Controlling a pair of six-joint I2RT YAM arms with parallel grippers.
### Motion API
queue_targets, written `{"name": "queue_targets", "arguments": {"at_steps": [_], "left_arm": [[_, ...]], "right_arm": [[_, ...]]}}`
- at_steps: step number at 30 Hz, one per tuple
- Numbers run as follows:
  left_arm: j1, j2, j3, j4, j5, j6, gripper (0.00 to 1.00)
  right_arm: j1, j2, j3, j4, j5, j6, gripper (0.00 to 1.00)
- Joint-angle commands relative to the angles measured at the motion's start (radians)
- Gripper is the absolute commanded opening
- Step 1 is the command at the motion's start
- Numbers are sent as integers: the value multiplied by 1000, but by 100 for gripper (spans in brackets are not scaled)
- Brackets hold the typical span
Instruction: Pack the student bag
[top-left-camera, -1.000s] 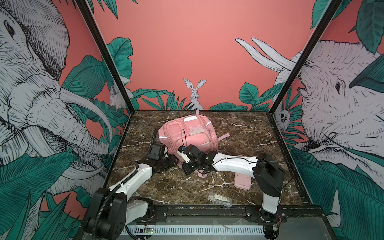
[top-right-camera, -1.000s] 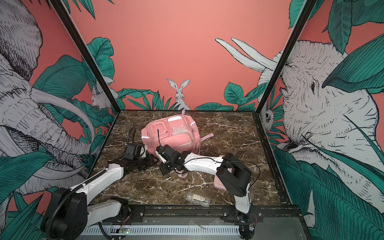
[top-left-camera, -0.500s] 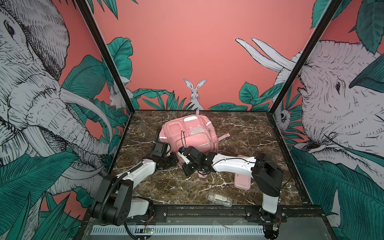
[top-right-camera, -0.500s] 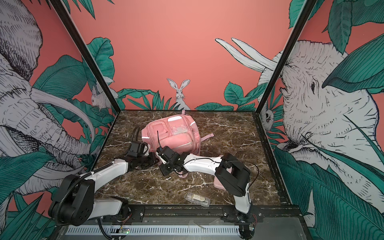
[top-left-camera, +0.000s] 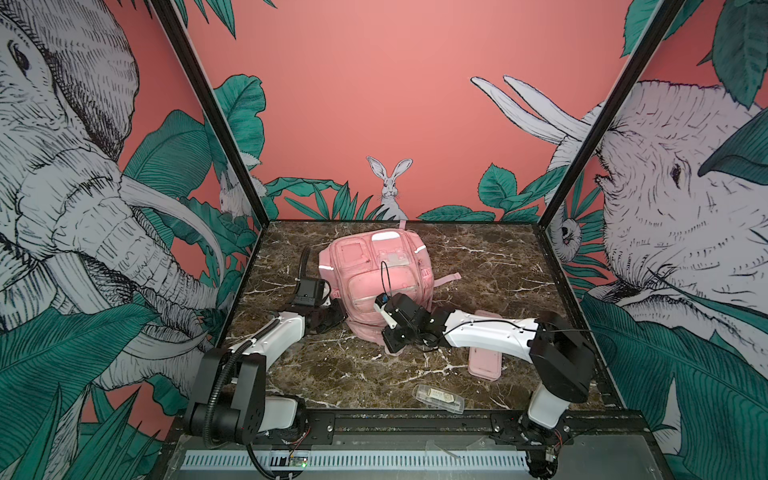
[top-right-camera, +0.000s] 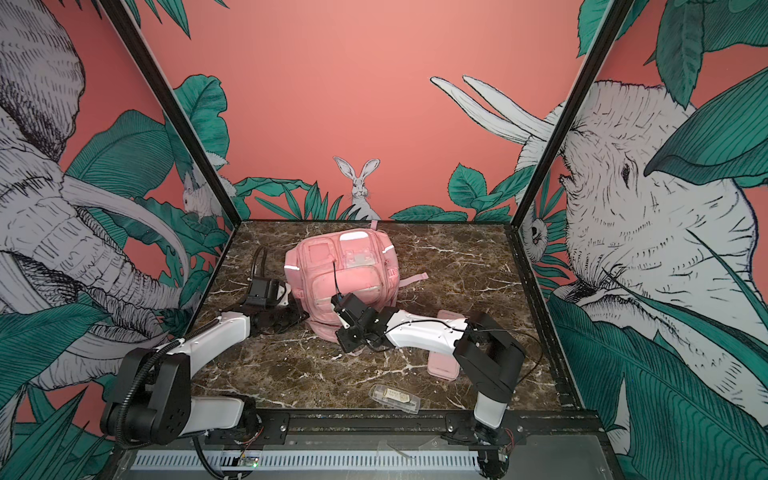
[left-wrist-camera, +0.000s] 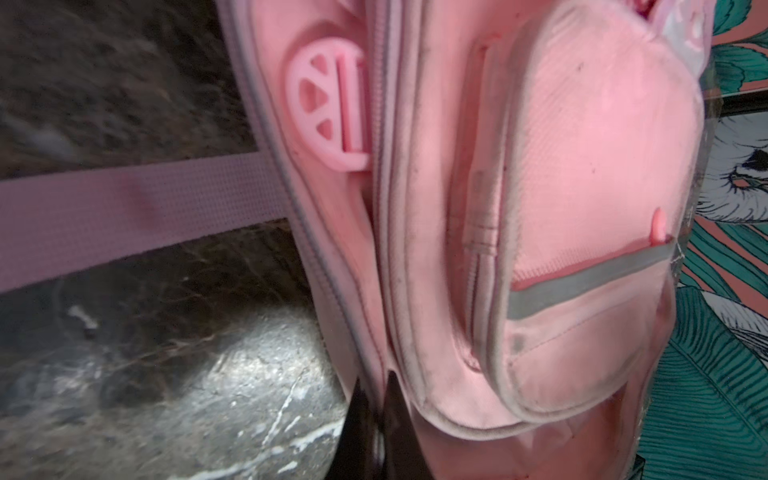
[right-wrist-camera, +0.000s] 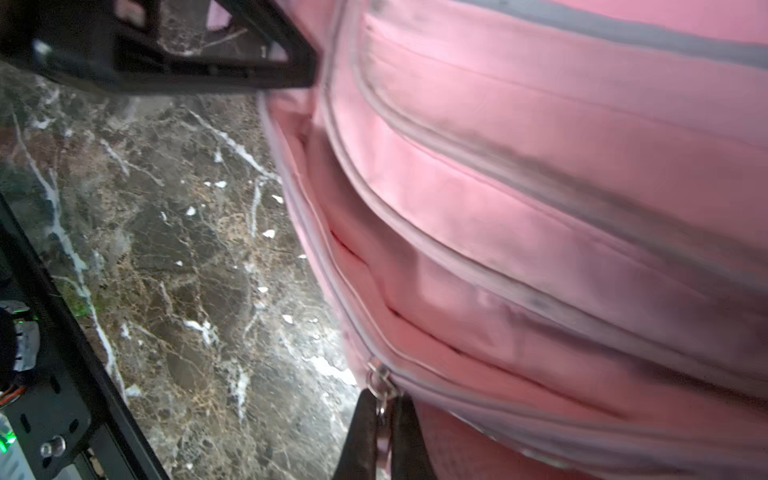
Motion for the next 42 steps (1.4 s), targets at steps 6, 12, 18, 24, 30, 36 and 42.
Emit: {"name": "queue_targets", "arguments": {"at_steps": [6,12,18,24,30,36,42], "left_arm": [[32,0,63,4,-52,55,0],[36,56,83,52,-23,40,0],[34,139,148,90,18,29,3],[35,181,238,20,19,73,25],[34,116,242,-46,2,106,50],[29,-24,154,-90,13,87,50],[-5,-71,88,-85,17,45,49]], "right_arm": [[-78,-95,-75,-90,58,-38,0],[-85,-83,-73,-82,48,-32,0],[-12,7,4,-2,-45,17,0],[64,112,152,-6,-70,26,0],[70,168,256,-5,-76,35,0],[71,212,315,0,-104,42,0],[69,246,364,-7,-125,37,0]]}}
